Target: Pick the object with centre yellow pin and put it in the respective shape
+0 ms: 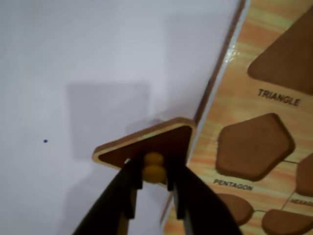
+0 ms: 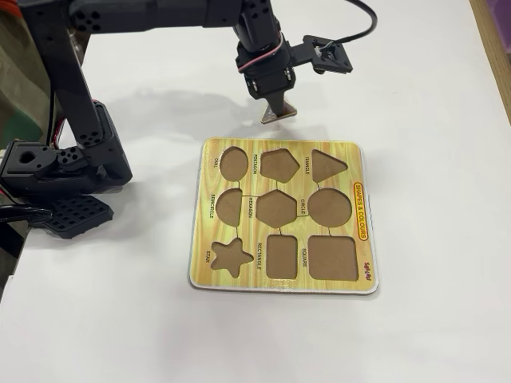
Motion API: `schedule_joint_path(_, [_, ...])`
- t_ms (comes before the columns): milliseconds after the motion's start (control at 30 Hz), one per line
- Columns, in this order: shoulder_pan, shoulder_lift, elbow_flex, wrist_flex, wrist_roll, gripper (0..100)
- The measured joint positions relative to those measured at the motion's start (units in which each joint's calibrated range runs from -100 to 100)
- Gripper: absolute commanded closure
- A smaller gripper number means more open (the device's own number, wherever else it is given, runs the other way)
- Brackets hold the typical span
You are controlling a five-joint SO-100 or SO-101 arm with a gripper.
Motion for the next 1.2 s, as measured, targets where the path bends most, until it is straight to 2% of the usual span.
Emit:
schedule_joint_path(467, [11.4, -0.2, 0.0, 0.0, 13.1, 94])
schedule_joint_path(767, [15.7, -0.2, 0.0, -0.1, 17.2, 94])
schedule_joint_path(933, [16.1, -0.2, 0.0, -4.6, 21.2, 94])
schedule_joint_path(1200, [16.1, 2.2, -0.8, -7.0, 21.8, 94])
